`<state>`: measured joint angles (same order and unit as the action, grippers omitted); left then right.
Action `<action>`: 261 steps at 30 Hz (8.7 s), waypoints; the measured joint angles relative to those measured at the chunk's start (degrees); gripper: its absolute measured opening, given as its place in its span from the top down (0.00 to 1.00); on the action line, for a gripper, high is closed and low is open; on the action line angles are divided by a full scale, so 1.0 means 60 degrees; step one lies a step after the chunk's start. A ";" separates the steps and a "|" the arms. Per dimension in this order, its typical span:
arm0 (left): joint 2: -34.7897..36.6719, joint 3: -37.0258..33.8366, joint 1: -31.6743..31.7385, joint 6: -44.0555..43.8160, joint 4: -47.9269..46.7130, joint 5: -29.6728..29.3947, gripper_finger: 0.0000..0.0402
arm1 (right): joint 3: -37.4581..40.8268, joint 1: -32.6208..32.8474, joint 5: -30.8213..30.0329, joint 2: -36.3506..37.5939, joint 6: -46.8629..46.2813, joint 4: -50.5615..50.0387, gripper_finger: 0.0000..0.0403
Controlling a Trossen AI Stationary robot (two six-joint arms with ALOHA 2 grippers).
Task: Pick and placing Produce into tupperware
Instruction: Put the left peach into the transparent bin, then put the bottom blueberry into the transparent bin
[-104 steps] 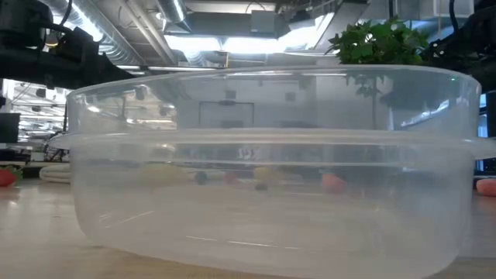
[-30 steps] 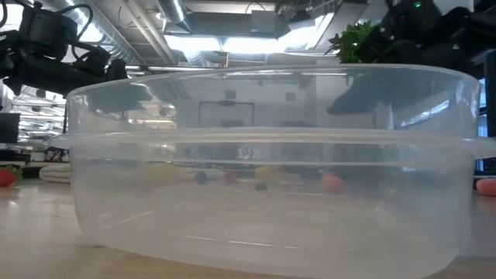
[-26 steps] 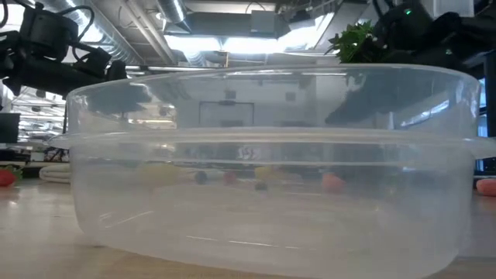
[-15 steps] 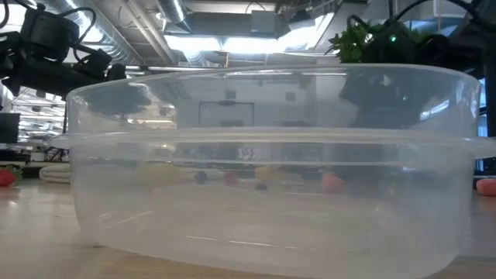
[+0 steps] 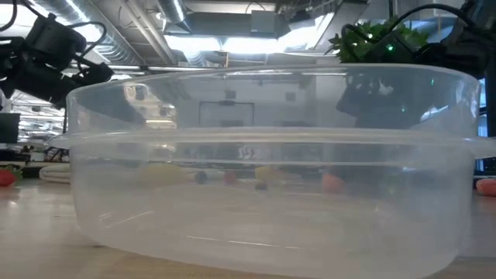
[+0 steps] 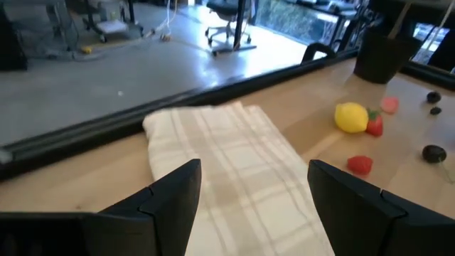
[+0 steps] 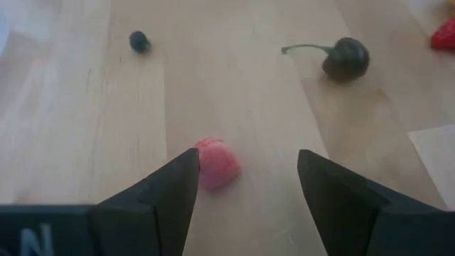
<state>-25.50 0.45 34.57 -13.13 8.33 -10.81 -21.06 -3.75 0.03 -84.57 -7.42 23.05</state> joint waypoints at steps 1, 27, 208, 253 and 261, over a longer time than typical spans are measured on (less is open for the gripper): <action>0.0000 0.0000 0.0000 -0.0050 -0.0083 0.0002 0.38 | 0.0000 0.0014 0.0000 -0.0043 -0.0010 0.0000 0.40; 0.0004 0.0000 -0.0018 0.0025 -0.0100 0.0000 0.38 | -0.0463 0.1087 -0.1074 -0.1004 0.0014 0.0553 0.40; 0.0004 -0.0004 -0.0015 -0.0039 -0.1011 0.0000 0.38 | -0.9899 0.4523 0.1525 -0.5104 -0.1731 -0.6683 0.57; 0.0000 -0.0004 -0.0018 0.0014 -0.1082 0.0474 0.38 | -0.5701 0.0764 0.1698 -0.3119 0.3094 -0.2553 0.57; 0.0000 -0.0004 -0.0015 0.0018 -0.1084 0.0474 0.38 | -0.4425 0.0750 0.1694 -0.3137 0.2266 -0.0929 0.57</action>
<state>-25.50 0.43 34.48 -13.02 1.83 -7.97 -47.61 0.75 10.20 -103.39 6.18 17.48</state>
